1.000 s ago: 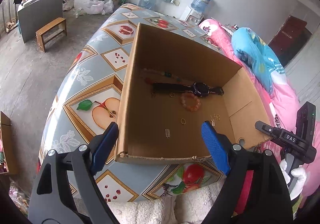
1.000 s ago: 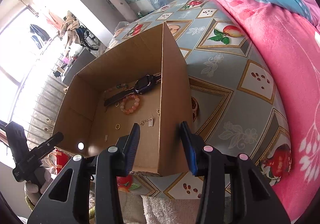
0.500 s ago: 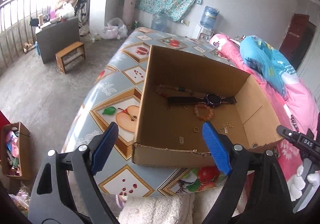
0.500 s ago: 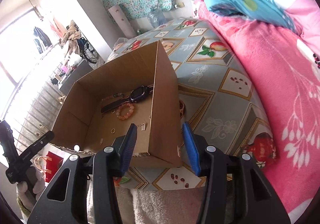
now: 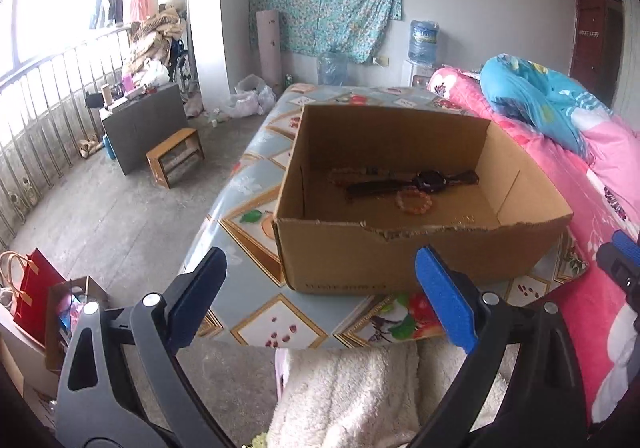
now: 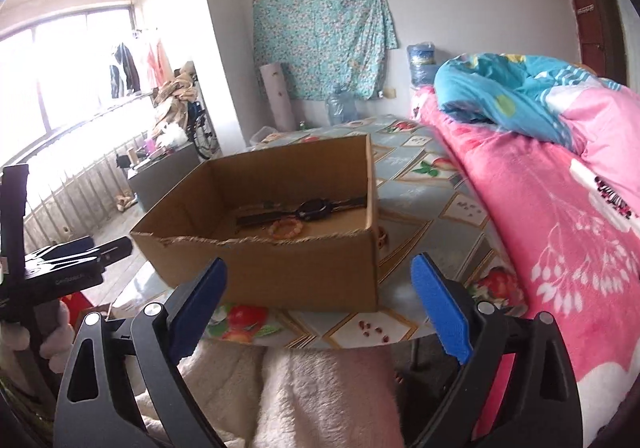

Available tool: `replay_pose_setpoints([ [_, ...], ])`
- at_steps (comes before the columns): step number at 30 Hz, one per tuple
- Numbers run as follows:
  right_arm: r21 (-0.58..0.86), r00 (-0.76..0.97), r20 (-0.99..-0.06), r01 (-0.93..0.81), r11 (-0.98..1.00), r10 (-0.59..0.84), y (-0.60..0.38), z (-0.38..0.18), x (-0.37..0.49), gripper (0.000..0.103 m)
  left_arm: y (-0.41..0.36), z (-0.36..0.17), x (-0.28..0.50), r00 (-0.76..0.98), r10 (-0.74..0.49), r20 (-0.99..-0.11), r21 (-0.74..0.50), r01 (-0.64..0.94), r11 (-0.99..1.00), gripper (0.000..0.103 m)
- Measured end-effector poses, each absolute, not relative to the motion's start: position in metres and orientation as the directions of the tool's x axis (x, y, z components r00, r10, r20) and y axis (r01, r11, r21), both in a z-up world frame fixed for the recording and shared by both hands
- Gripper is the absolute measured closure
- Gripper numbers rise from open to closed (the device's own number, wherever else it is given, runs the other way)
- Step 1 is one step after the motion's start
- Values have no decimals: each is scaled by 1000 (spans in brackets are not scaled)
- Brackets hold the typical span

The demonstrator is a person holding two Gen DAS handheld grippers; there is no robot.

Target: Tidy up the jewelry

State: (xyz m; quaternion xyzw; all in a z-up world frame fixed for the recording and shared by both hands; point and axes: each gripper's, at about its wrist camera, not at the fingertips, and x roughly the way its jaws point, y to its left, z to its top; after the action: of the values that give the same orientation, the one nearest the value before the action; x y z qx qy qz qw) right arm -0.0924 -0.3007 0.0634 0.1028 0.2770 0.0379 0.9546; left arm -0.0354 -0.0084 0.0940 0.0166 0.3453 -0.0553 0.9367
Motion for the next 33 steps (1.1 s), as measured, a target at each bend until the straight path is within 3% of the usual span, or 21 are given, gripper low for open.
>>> replay_pose_setpoints([
  [6,250,736,-650,-28,968,189,-278,39,-67,12,-15,62,-24,643,-42,-765,-3,62,998,11],
  [11,265,640,-742,8,964,199,-271,19,-48,12,-16,56,-16,614,-4,-789,15,26,1000,11],
  [33,241,600,-779,20,970,181,-262,21,-26,12,-30,47,-1,543,-39,-839,-22,39,999,11],
])
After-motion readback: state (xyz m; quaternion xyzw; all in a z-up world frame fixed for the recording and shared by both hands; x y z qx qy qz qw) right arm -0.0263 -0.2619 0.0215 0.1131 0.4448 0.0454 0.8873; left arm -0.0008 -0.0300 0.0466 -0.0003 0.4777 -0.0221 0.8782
